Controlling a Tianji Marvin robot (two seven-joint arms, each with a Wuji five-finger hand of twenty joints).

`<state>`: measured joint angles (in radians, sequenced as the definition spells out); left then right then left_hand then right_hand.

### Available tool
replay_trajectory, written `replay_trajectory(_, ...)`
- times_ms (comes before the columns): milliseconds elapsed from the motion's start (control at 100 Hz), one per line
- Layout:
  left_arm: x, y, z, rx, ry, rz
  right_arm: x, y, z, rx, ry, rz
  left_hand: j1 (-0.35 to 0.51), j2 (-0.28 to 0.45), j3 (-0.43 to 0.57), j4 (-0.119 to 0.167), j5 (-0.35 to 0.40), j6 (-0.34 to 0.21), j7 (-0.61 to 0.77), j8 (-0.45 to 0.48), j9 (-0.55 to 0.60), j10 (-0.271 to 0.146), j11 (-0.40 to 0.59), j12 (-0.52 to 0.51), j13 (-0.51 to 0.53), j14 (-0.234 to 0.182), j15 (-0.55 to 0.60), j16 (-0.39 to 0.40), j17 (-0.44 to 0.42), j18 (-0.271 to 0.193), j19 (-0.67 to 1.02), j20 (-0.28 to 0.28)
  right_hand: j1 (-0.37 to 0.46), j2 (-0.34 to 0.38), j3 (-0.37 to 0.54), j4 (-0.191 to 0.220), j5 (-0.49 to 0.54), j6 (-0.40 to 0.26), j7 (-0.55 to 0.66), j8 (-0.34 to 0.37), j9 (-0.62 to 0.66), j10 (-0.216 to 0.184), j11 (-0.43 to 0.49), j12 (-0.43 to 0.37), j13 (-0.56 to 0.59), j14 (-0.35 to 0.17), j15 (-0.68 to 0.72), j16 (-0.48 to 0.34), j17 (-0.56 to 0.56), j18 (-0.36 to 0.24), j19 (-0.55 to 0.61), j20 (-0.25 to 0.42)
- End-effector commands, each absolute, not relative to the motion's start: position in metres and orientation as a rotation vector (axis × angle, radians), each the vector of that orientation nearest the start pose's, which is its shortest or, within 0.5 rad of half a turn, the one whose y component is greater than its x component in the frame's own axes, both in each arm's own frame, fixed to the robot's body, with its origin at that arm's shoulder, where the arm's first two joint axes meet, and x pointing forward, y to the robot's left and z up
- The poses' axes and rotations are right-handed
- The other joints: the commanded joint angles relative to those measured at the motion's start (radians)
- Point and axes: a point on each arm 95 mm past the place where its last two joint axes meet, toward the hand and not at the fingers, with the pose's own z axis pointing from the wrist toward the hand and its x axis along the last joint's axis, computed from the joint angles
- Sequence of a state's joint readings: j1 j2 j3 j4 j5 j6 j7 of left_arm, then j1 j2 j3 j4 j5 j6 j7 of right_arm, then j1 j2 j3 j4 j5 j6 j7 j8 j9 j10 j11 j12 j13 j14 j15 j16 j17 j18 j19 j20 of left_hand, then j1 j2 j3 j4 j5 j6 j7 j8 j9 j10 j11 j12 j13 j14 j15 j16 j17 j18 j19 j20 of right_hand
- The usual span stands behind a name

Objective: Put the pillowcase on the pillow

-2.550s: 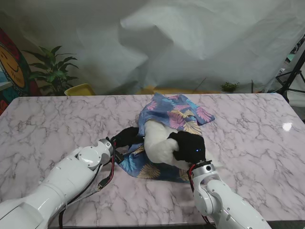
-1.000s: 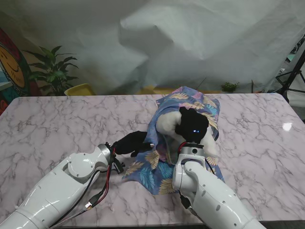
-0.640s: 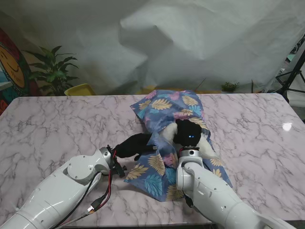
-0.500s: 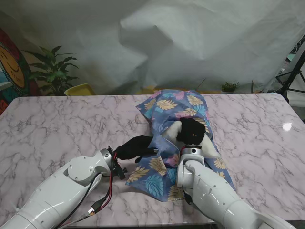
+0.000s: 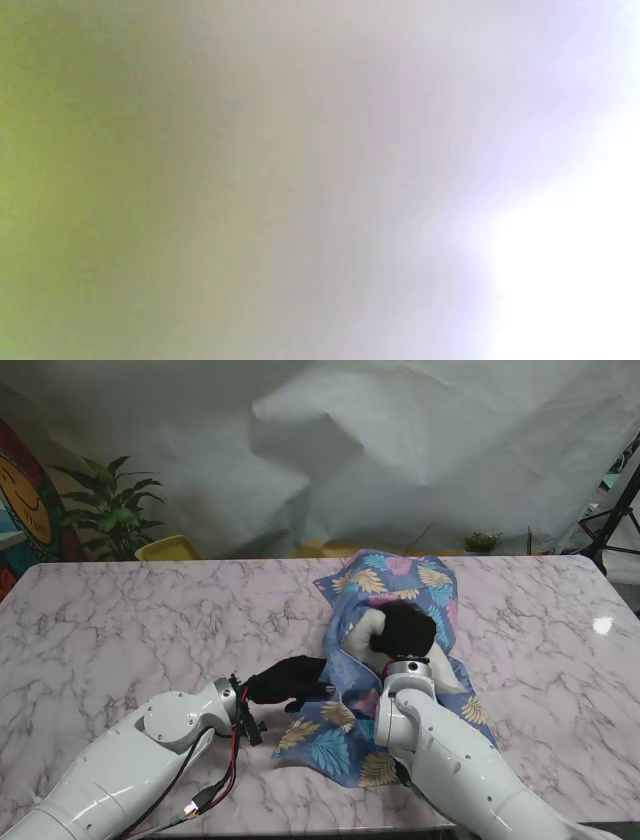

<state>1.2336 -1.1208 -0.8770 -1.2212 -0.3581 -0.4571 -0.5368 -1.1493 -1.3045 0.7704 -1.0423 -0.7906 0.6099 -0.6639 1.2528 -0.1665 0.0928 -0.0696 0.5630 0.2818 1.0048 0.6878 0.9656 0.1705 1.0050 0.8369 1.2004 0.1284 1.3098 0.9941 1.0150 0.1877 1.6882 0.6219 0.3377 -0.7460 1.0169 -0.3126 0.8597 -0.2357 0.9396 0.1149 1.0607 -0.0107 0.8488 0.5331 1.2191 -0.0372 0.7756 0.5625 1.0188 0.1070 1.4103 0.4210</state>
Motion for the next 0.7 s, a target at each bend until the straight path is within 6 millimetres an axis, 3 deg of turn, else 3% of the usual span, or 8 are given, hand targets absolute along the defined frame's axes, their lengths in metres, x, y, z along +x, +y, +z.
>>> replay_trajectory(0,0.423,-0.082,-0.350,1.507,-1.152,1.772,0.459,0.058,-0.364,1.138,1.056,1.188,0.038,0.038,0.004,0.003,0.004,-0.074,0.043,0.023,0.001,-0.024,0.026,0.005,0.006,0.020,0.032,0.009,0.048,-0.112,0.083,0.011,-0.099,0.151,-0.021,0.123,-0.072,0.034,-0.138,0.160,-0.117,-0.011,-0.083,-0.054,-0.063,0.025,-0.189,-0.045,-0.137,-0.050,-0.070,-0.002)
replay_trajectory(60,0.424,-0.081,-0.349,1.517,-1.141,1.789,0.451,0.056,-0.364,1.170,1.175,1.180,0.038,0.040,0.004,0.003,0.003,-0.075,0.044,0.024,0.000,-0.025,0.027,0.005,0.004,0.019,0.032,0.009,0.048,-0.111,0.083,0.011,-0.151,0.200,-0.087,0.129,-0.215,0.087,-0.224,0.155,-0.266,0.013,-0.182,-0.118,-0.206,0.060,-0.363,-0.114,-0.330,0.040,-0.242,-0.036)
replay_trajectory(130,0.426,-0.080,-0.348,1.527,-1.125,1.804,0.443,0.053,-0.362,1.190,1.298,1.156,0.038,0.040,0.003,0.003,0.001,-0.075,0.044,0.024,0.000,-0.025,0.028,0.004,0.005,0.017,0.033,0.008,0.048,-0.111,0.083,0.011,-0.193,0.271,-0.194,0.139,-0.382,0.160,-0.312,0.118,-0.451,0.049,-0.244,-0.177,-0.385,0.111,-0.486,-0.184,-0.525,0.105,-0.379,-0.068)
replay_trajectory(250,0.429,-0.079,-0.347,1.541,-1.116,1.820,0.434,0.047,-0.357,1.205,1.450,1.109,0.038,0.041,0.002,0.004,0.000,-0.074,0.044,0.025,-0.001,-0.025,0.029,0.004,0.005,0.017,0.034,0.007,0.048,-0.111,0.082,0.011,-0.231,0.390,-0.380,0.170,-0.557,0.234,-0.424,0.063,-0.672,0.103,-0.302,-0.231,-0.647,0.178,-0.574,-0.292,-0.755,0.163,-0.482,-0.141)
replay_trajectory(290,0.429,-0.078,-0.346,1.543,-1.112,1.824,0.432,0.045,-0.356,1.207,1.463,1.108,0.038,0.042,0.001,0.004,0.000,-0.073,0.044,0.024,-0.002,-0.026,0.029,0.004,0.004,0.017,0.034,0.007,0.048,-0.111,0.082,0.011,-0.240,0.403,-0.404,0.175,-0.579,0.248,-0.440,0.058,-0.706,0.115,-0.312,-0.238,-0.696,0.185,-0.588,-0.312,-0.803,0.185,-0.500,-0.161)
replay_trajectory(480,0.431,-0.074,-0.343,1.560,-1.114,1.834,0.428,0.035,-0.347,1.220,1.473,1.146,0.038,0.045,-0.001,0.005,-0.001,-0.072,0.044,0.024,-0.002,-0.028,0.030,0.002,0.003,0.016,0.034,0.005,0.047,-0.108,0.077,0.009,-0.306,0.461,-0.452,0.182,-0.632,0.281,-0.499,0.038,-0.807,0.138,-0.331,-0.251,-0.835,0.188,-0.612,-0.363,-0.915,0.189,-0.569,-0.215)
replay_trajectory(690,0.433,-0.068,-0.342,1.594,-1.135,1.829,0.408,0.029,-0.331,1.197,1.386,1.253,0.038,0.049,-0.005,0.006,-0.003,-0.073,0.041,0.023,-0.005,-0.027,0.030,0.001,-0.001,0.016,0.033,0.004,0.046,-0.105,0.072,0.007,-0.301,0.451,-0.459,0.182,-0.580,0.246,-0.490,0.048,-0.787,0.120,-0.315,-0.249,-0.850,0.158,-0.588,-0.367,-0.931,0.159,-0.572,-0.227)
